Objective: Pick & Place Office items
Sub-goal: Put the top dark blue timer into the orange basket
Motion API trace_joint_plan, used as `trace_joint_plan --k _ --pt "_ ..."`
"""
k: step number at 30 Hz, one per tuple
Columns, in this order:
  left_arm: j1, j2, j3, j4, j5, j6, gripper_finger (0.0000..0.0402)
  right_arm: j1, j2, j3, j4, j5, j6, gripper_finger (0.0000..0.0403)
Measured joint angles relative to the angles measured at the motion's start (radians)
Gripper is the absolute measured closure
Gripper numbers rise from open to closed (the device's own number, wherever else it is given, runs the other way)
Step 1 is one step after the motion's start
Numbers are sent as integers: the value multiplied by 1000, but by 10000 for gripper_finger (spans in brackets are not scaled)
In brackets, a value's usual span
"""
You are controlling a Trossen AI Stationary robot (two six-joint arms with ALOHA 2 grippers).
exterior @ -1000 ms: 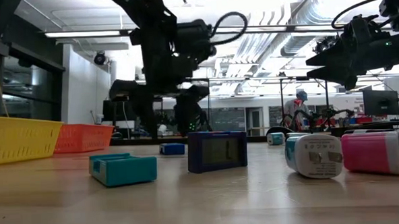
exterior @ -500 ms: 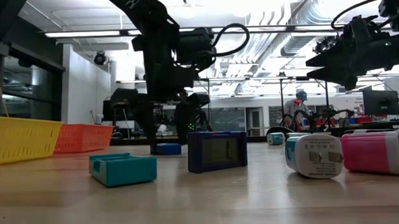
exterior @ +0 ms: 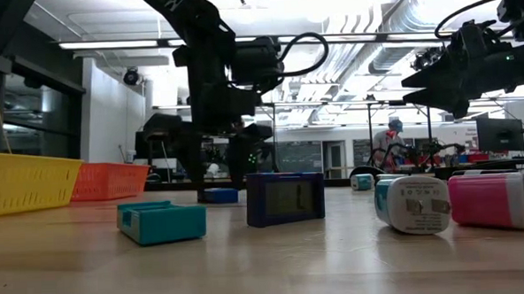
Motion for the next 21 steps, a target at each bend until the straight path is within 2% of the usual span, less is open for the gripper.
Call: trace_joint_plan --k 13,21 --pt "0 19 1 -15 21 -112 142 0 0 0 1 0 0 184" --pt "1 34 2 -8 28 -115 142 0 0 0 0 -1 0 184"
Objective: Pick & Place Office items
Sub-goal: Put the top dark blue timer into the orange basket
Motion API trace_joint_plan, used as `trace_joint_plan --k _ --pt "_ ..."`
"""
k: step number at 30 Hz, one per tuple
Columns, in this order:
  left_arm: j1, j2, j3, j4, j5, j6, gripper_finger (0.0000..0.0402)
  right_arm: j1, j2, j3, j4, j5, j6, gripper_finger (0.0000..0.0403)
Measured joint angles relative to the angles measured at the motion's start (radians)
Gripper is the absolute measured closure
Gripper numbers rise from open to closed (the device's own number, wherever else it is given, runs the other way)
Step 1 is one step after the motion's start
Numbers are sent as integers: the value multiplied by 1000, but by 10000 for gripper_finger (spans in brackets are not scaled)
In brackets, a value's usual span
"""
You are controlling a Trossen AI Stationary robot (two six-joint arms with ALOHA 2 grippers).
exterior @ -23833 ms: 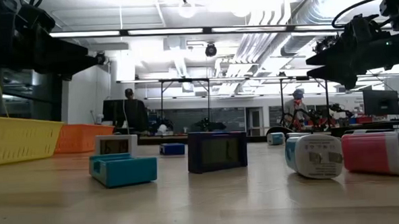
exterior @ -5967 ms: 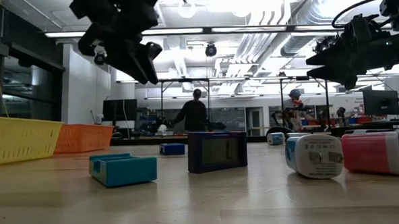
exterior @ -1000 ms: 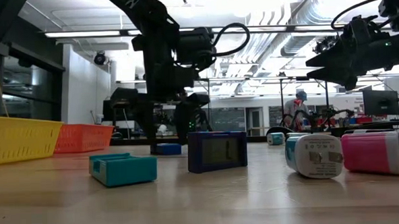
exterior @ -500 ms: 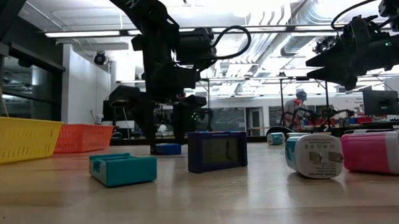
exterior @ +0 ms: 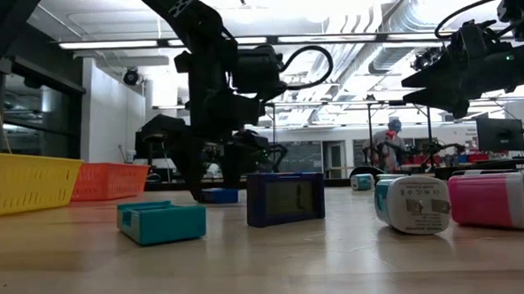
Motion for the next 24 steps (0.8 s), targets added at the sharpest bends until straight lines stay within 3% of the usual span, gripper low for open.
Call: trace_joint_plan --k 24 --pt "0 2 32 -2 -60 -30 142 0 0 0 0 0 0 184"
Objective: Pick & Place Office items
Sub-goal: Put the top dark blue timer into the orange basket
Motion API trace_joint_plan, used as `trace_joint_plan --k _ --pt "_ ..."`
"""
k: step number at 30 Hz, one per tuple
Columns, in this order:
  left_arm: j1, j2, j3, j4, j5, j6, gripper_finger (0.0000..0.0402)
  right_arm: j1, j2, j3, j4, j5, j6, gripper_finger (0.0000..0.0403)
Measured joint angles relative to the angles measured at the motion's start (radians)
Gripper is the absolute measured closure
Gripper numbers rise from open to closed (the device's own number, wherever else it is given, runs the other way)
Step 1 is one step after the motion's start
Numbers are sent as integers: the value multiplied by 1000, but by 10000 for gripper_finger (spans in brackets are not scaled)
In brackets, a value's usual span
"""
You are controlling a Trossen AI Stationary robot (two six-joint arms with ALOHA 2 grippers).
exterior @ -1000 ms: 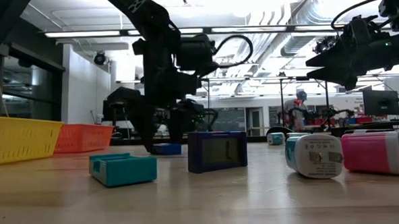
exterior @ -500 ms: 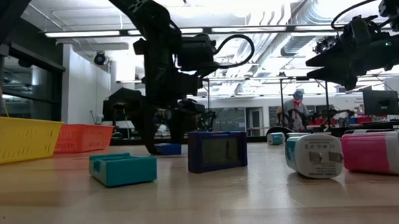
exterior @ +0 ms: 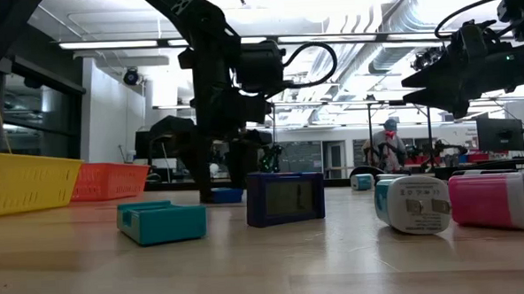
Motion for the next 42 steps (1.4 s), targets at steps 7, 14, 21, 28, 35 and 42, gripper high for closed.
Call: trace_joint_plan --k 7,14,21,28,35,42 --pt "0 0 0 -1 -1 -10 169 0 0 0 0 0 0 184" --pt "0 0 0 -3 -1 -10 216 0 0 0 0 0 0 184" --pt "0 0 0 -5 -1 -10 239 0 0 0 0 0 0 184" --pt "0 0 0 -5 -1 -10 241 0 0 0 0 0 0 184" --pt "0 -28 0 -24 0 -21 242 0 0 0 0 0 0 184" --pt "14 -121 0 -55 17 -106 243 0 1 0 0 0 0 184"
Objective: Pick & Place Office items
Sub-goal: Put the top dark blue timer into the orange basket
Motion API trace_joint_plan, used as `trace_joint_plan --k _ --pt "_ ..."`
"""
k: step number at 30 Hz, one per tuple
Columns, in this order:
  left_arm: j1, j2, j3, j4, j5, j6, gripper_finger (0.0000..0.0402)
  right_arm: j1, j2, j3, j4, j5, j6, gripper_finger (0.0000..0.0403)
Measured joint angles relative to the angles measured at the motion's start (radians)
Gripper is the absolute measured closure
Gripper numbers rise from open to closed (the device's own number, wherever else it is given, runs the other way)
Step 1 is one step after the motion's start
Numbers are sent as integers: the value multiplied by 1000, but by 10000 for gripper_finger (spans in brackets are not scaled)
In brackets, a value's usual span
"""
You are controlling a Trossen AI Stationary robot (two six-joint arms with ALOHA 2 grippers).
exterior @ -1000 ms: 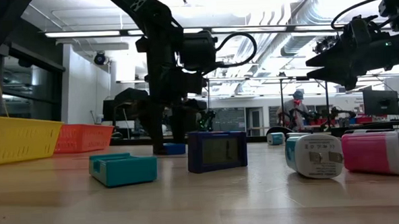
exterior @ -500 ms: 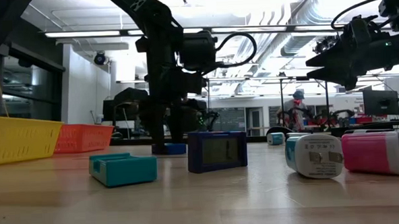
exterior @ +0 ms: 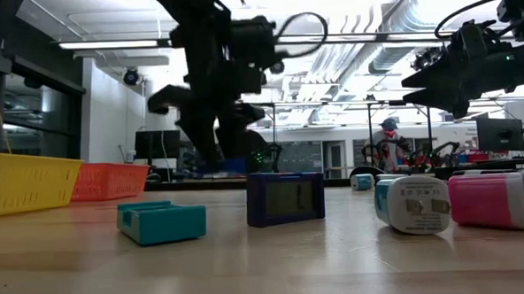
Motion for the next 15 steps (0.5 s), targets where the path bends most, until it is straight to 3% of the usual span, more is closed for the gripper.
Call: trace_joint_plan --k 9,15 --pt "107 -73 -1 -138 88 -76 243 0 0 0 0 1 0 184" --pt "198 -136 -2 -185 93 -114 243 0 0 0 0 0 0 184"
